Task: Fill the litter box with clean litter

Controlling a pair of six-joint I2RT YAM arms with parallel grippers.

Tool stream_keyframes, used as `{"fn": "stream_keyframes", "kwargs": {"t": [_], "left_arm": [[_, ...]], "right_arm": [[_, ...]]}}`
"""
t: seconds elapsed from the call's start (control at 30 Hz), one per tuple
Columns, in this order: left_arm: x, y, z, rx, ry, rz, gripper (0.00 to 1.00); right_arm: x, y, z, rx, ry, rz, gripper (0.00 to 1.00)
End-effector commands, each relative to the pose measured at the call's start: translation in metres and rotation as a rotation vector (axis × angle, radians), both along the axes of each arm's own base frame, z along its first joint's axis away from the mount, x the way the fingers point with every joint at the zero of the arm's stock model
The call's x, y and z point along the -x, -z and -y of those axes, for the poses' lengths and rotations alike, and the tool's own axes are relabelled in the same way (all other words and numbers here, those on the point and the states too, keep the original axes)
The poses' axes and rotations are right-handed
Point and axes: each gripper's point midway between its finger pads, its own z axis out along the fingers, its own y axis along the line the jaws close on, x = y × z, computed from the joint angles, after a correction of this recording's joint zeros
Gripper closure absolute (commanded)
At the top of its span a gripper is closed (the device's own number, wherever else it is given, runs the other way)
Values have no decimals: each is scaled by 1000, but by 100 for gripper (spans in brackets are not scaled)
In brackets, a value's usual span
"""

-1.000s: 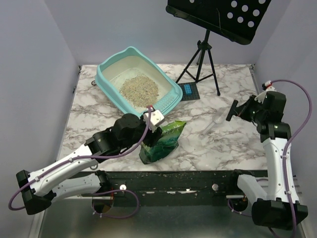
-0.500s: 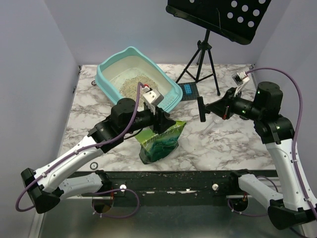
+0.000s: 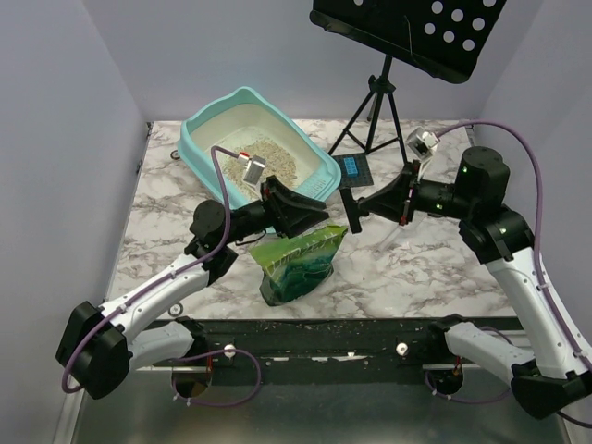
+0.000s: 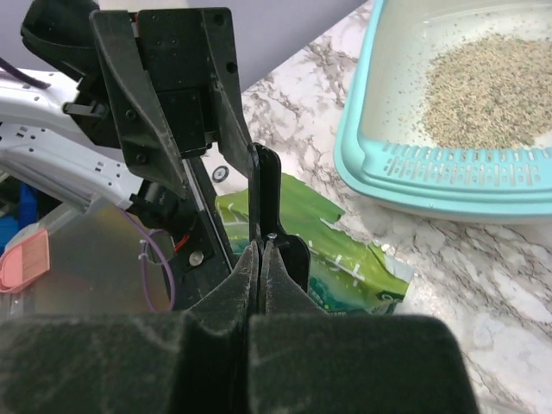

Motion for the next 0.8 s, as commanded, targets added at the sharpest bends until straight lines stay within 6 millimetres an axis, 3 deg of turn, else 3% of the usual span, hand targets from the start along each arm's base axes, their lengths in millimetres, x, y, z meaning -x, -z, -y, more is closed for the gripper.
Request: {"fn": "stream_keyframes", "kwargs": {"t": [0.0,0.63,0.67,0.77], "left_arm": [[8,-27,-14,152,63,41,48],[0,-22,-21,126,3,80,49],[0,-22,-22,126,1,80,51],[-2,-18,-22,111,-4,78,76]], "right_arm": [[-1,-3,-21,-42,-59,5,100],[9,6,-65,-21,-152,-36,99],[9,5,-65,-23,-150,-39,99],[10,1,-65,-32,-139,-28,99]]}}
